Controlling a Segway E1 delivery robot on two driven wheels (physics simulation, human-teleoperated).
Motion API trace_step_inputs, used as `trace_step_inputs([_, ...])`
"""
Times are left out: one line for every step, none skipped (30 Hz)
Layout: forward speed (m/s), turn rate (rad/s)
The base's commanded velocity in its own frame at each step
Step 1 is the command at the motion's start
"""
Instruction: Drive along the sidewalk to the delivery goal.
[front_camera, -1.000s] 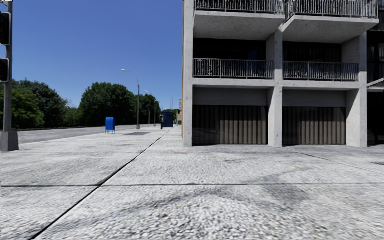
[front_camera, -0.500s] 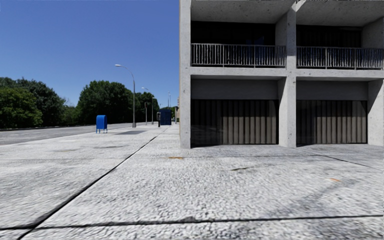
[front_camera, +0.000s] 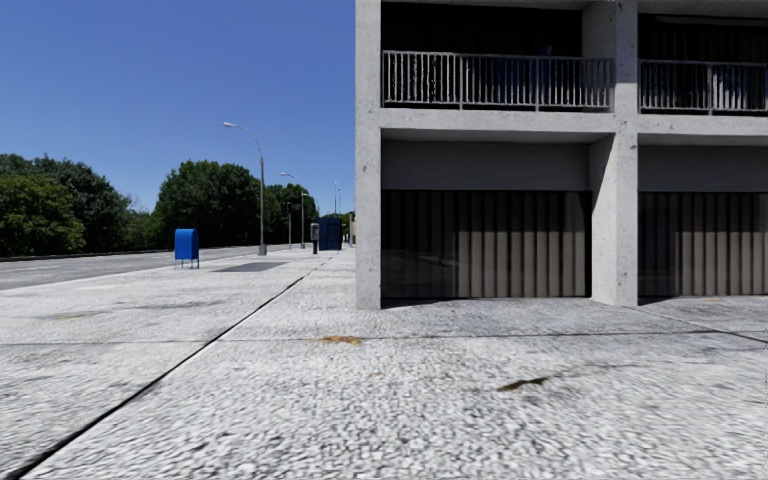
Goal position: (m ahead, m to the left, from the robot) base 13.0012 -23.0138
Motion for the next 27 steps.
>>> trace_step_inputs([2.0, -0.58])
trace_step_inputs([2.0, -0.82])
trace_step_inputs([2.0, -1.2])
trace_step_inputs([2.0, -1.2])
trace_step_inputs([2.0, -1.2])
trace_step_inputs([2.0, -1.2])
trace_step_inputs([2.0, -1.2])
trace_step_inputs([2.0, -1.2])
trace_step_inputs([2.0, -1.2])
trace_step_inputs([2.0, -1.2])
trace_step_inputs([2.0, -1.2])
trace_step_inputs([2.0, -1.2])
trace_step_inputs([2.0, -1.2])
trace_step_inputs([2.0, -1.2])
trace_step_inputs([2.0, -1.2])
trace_step_inputs([2.0, -1.2])
trace_step_inputs([2.0, -1.2])
trace_step_inputs([2.0, -1.2])
trace_step_inputs([2.0, -1.2])
trace_step_inputs([2.0, -1.2])
trace_step_inputs([2.0, -1.2])
trace_step_inputs([2.0, -1.2])
trace_step_inputs([2.0, -1.2])
trace_step_inputs([2.0, -1.2])
trace_step_inputs([2.0, -1.2])
trace_step_inputs([2.0, -1.2])
trace_step_inputs([2.0, -1.2])
